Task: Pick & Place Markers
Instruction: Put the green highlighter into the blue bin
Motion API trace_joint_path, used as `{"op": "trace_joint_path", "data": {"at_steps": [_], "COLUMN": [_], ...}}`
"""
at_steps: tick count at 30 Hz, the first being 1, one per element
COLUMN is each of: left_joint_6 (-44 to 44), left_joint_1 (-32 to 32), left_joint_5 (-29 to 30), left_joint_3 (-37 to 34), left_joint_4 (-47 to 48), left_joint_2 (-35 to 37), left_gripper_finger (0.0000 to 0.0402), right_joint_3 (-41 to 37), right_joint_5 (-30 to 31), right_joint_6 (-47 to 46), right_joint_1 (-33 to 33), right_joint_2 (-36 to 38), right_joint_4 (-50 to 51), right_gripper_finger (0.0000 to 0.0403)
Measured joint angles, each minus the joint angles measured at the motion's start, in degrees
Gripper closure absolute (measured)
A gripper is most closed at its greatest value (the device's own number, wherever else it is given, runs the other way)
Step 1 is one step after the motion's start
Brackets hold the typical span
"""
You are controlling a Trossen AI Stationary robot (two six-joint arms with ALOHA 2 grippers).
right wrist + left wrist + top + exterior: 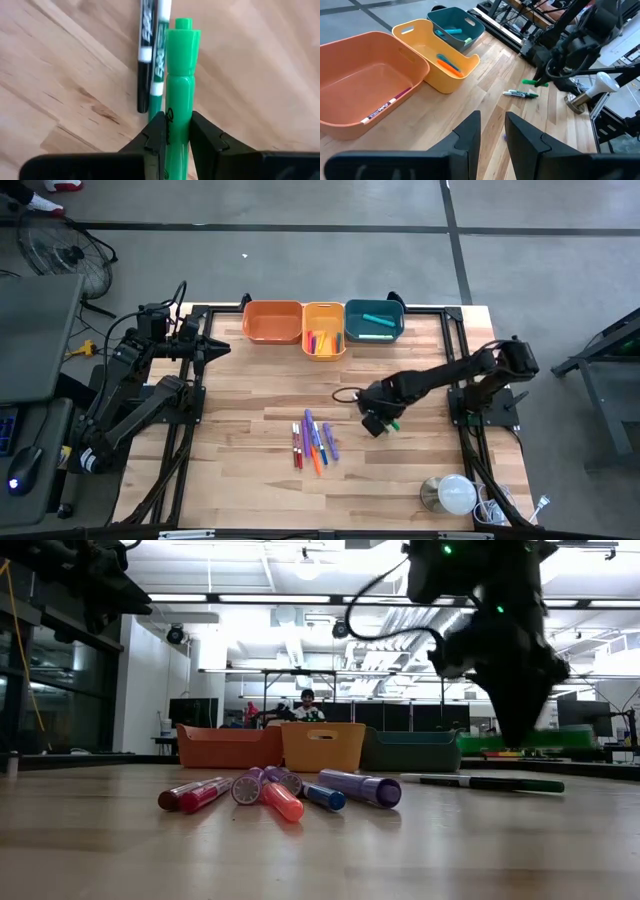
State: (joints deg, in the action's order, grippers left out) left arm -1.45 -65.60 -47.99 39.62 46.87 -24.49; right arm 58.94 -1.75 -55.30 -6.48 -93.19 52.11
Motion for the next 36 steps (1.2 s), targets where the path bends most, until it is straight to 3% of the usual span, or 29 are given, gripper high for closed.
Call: {"op": "trace_joint_path", "data": {"at_steps": [8,16,26,36], "left_joint_6": [0.02,0.05,0.09,0.06], "left_joint_1": [0.0,0.0,-0.02,-0.01], "left_joint_5": [-0.09,-0.07,0.05,0.11], "left_joint_3": [0.0,0.0,0.0,0.0], "left_joint_4": [-0.02,-0.02,-0.04,-0.02], "left_joint_2": [0.0,0.0,0.0,0.0], "left_gripper_finger": [0.0314,0.0314,0.0314,0.0314], "right_joint_3": [13.35,23.22,22.74,22.61], "right_joint_5": [7.0,11.05,11.27,14.69], "right_joint_6": [12.54,32.49,58.44,79.86], "right_joint_1": [7.13,19.07,35.01,40.02], "right_joint_2": [0.11,0.2,-1.14,-9.3], "right_joint_4": [8.94,9.63,5.25,-5.09], "right_gripper_finger": [0.0349,0.0349,0.0349,0.0344]}}
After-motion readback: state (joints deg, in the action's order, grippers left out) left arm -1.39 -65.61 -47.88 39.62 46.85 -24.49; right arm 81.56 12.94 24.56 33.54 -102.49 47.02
